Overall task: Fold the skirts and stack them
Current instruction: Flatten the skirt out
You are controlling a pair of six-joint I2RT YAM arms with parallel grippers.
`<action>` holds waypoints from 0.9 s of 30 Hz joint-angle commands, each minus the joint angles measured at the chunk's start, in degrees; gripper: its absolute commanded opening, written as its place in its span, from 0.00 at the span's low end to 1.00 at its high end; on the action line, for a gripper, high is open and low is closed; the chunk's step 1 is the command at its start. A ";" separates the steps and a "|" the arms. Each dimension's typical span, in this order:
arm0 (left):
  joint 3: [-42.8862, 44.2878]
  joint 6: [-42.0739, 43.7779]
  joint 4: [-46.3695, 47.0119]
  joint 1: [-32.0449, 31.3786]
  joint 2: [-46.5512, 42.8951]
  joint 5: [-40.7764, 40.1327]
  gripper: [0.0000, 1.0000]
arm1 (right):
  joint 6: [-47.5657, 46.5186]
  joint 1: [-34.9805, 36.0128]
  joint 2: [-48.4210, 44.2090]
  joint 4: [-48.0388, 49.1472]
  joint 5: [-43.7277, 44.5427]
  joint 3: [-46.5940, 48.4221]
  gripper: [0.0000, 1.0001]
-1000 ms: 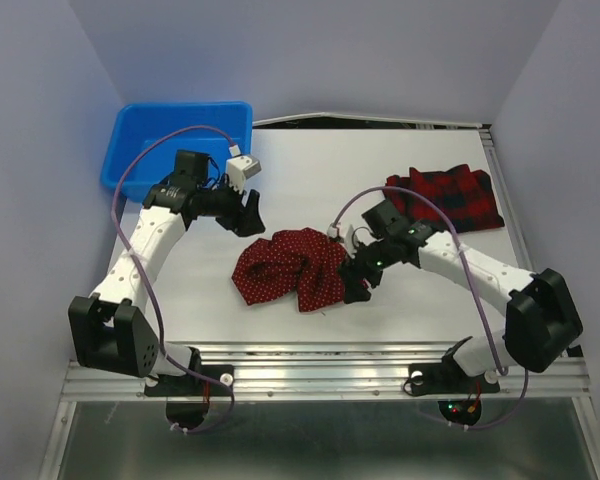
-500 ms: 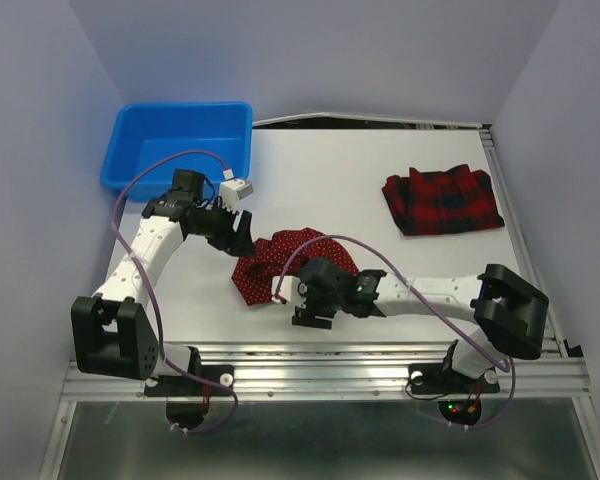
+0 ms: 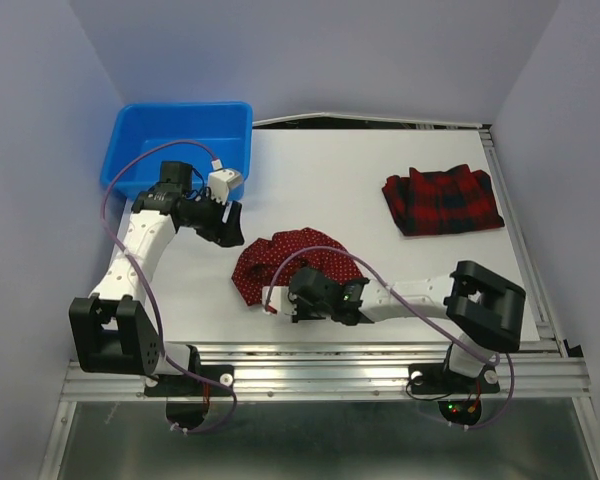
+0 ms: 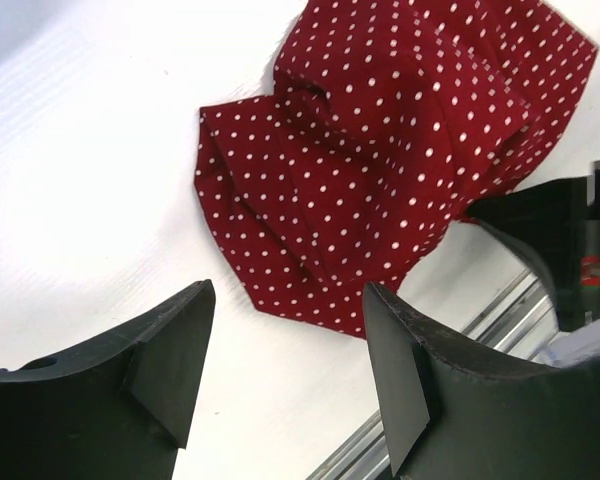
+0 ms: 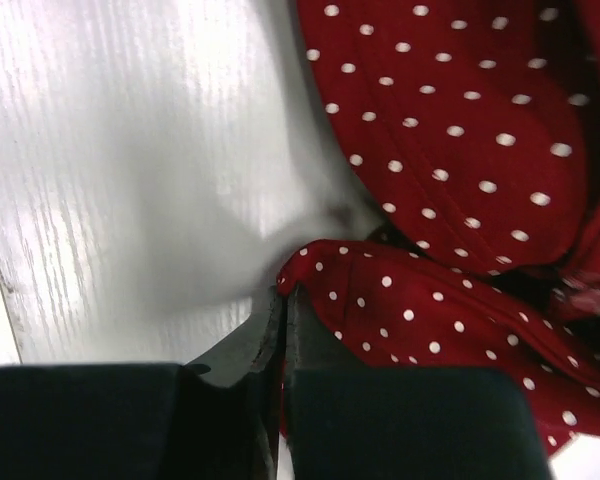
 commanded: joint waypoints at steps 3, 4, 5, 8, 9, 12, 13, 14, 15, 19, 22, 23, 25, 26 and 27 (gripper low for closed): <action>1.40 7.55 -2.35 0.25 -0.45 -3.64 0.72 | 1.33 -1.40 -12.50 -2.92 5.55 4.50 0.01; 1.22 8.17 -2.44 0.25 -0.54 -3.73 0.72 | 4.04 -2.54 -12.77 -5.14 5.04 6.87 0.01; 0.96 8.96 -2.36 0.25 -0.63 -3.81 0.72 | 5.37 -4.12 -13.20 -6.47 3.90 8.81 0.01; -0.18 11.24 -2.00 0.25 -1.86 -2.68 0.73 | 9.15 -9.66 -15.49 -9.02 -0.94 13.66 0.01; -0.36 12.99 -2.00 0.25 -2.56 -2.15 0.73 | 9.86 -12.29 -16.71 -9.72 -3.03 15.32 0.01; -1.06 14.15 -0.95 0.25 -4.05 -0.48 0.73 | 12.06 -15.82 -18.21 -11.13 -5.68 17.09 0.01; -1.41 14.94 0.18 0.25 -4.40 0.22 0.73 | 12.41 -18.00 -19.00 -11.14 -6.21 16.83 0.01; -2.37 14.94 1.24 0.25 -4.84 1.10 0.73 | 12.76 -18.98 -19.44 -11.14 -7.35 16.57 0.01; -2.91 14.94 2.21 0.25 -5.63 1.54 0.73 | 13.37 -20.38 -19.62 -10.96 -7.97 16.22 0.01; -4.32 14.94 5.38 0.07 -5.20 2.07 0.73 | 16.45 -27.77 -21.38 -11.14 -13.42 14.81 0.01; -4.93 15.12 6.61 -0.54 -3.27 1.28 0.73 | 16.72 -28.83 -22.52 -11.14 -13.86 12.70 0.01; -5.11 15.03 7.83 -1.06 -2.92 1.19 0.73 | 17.33 -28.84 -22.52 -11.14 -14.04 12.18 0.01; -5.81 13.45 10.46 -1.77 -2.13 0.49 0.73 | 18.12 -29.36 -22.44 -11.22 -14.39 11.21 0.01; -6.07 13.10 11.09 -2.90 -1.86 0.06 0.73 | 18.30 -29.36 -22.44 -11.14 -14.48 11.12 0.01; -6.42 12.92 11.44 -3.52 -1.34 -0.30 0.73 | 18.39 -29.36 -22.35 -11.14 -14.31 11.20 0.01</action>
